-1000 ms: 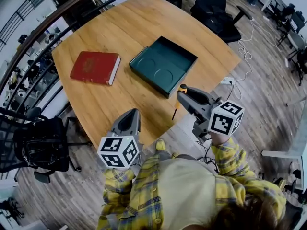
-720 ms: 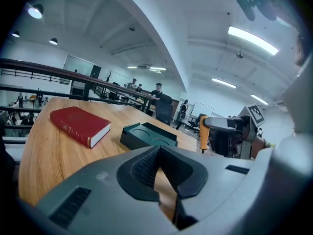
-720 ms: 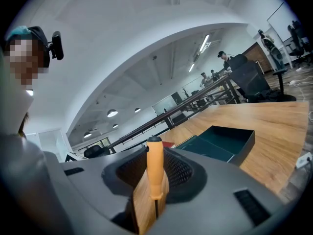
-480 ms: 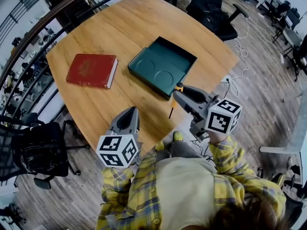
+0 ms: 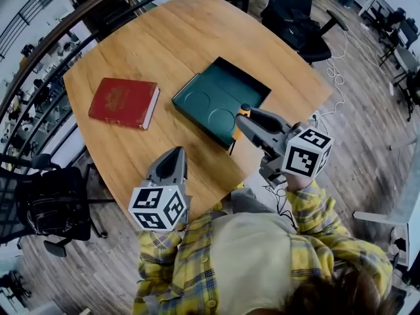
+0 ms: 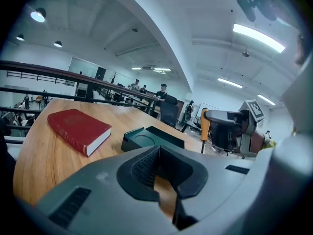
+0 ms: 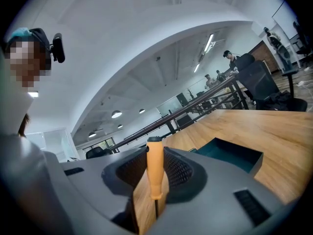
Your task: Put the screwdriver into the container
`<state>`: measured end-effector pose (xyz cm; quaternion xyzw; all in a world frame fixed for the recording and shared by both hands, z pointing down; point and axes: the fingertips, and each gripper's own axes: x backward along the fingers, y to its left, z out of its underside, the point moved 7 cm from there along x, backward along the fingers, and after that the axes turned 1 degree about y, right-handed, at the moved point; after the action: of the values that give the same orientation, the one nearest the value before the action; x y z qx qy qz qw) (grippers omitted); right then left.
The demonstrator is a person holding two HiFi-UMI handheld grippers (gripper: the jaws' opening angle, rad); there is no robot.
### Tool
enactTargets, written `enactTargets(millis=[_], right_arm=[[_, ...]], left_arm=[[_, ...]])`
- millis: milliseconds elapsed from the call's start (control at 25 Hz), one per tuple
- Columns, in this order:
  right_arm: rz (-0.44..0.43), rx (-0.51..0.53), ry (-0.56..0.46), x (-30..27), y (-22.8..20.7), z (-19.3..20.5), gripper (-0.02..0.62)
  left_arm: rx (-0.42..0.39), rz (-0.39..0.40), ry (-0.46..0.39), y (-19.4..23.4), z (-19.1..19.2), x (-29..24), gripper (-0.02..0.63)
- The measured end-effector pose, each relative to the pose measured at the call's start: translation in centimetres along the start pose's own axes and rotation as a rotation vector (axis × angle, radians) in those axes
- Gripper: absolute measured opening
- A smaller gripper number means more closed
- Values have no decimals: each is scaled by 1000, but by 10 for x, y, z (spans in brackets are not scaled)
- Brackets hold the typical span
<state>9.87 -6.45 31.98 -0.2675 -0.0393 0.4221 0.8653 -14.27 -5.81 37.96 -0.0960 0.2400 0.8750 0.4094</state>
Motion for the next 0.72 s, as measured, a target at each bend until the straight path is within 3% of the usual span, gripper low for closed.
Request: enactTargets(millis=[720], right_arm=[[-74,5,7,-36,-67,-55,163]], left_arm=[[52,-135,-26,10,-21,-39,11]])
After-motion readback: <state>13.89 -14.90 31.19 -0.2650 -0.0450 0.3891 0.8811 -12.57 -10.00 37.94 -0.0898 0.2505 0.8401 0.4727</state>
